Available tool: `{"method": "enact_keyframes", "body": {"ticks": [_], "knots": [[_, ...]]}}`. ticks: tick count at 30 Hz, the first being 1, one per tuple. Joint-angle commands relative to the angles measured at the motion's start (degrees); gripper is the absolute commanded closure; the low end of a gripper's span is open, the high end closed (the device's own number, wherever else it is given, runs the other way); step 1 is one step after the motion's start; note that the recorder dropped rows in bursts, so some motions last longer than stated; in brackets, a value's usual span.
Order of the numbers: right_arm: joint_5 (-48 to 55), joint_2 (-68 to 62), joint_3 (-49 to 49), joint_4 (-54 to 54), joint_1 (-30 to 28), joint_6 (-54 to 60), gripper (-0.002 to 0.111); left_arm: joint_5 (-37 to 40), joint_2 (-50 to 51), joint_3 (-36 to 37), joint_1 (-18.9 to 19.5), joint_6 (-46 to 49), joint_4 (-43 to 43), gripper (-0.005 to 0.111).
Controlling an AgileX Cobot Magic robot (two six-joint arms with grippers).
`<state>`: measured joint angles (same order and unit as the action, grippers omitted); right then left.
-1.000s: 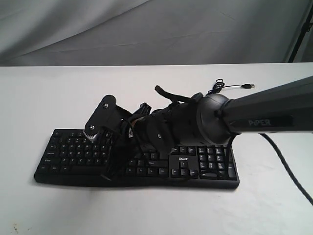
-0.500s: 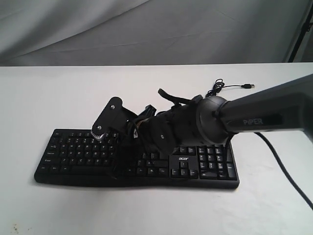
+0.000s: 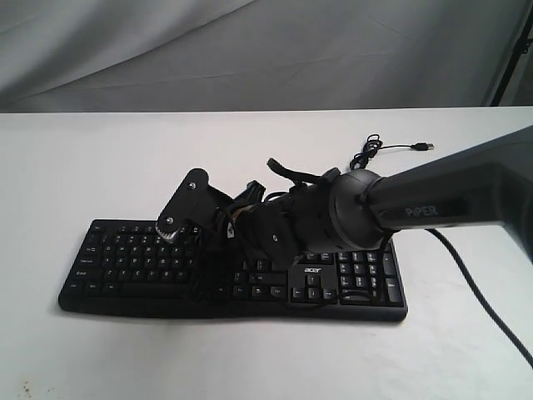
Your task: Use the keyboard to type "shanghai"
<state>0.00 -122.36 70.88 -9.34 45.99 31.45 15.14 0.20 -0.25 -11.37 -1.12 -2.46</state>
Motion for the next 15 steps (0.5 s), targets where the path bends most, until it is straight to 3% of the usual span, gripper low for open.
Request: {"method": "enact_keyframes", "body": {"ticks": [1,15], "knots": [[0.84,-0.75,-0.42,-0.23,0.54,0.17,0.108,-0.28,-0.2,0.25,-0.23,-0.16,-0.04,0.107],[4.34,4.54,-0.42,2.09,1.41,0.17,0.108,-0.28,-0.2,0.25,-0.23,-0.16,-0.04,0.107]]}}
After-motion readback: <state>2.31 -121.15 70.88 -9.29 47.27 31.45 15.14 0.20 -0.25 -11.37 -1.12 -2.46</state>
